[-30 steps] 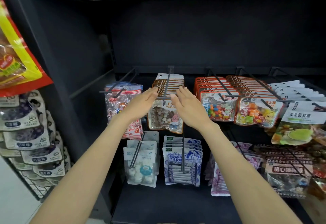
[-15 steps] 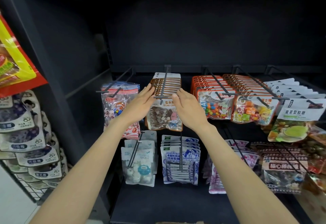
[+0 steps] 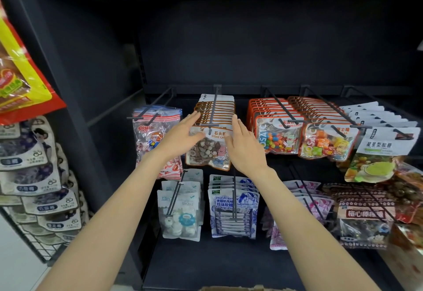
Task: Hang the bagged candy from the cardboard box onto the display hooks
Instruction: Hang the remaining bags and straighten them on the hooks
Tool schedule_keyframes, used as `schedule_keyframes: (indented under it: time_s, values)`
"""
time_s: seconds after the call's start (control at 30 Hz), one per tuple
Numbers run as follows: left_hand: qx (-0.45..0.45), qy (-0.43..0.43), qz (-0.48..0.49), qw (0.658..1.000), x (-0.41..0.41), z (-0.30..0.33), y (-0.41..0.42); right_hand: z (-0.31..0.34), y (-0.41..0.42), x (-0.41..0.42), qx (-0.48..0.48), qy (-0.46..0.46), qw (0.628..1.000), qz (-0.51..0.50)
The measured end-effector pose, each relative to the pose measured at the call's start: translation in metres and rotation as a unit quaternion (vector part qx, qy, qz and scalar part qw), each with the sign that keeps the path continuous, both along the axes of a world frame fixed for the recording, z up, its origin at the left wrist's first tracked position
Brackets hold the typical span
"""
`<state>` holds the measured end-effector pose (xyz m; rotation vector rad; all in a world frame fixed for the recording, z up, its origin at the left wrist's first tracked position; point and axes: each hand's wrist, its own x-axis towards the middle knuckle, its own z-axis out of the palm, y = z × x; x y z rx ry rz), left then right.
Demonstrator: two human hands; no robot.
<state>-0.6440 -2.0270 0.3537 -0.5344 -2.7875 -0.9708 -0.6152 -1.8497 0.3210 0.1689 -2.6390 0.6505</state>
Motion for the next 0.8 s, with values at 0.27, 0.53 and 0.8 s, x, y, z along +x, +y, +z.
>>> schedule_keyframes:
  time_s: [0.27, 0.53, 0.8]
  values:
    - [-0.004, 0.005, -0.002, 1.0, -0.003, 0.001, 0.001, 0.006, 0.003, -0.001, -0.016, -0.001, 1.0, 0.01]
    - [-0.018, 0.035, -0.005, 0.999, -0.001, -0.001, 0.001, 0.01, 0.003, 0.001, -0.017, 0.002, 1.0, 0.012]
    - [0.018, 0.268, 0.038, 0.962, 0.035, 0.006, -0.016, 0.039, 0.007, 0.021, 0.006, 0.094, 0.995, 0.014]
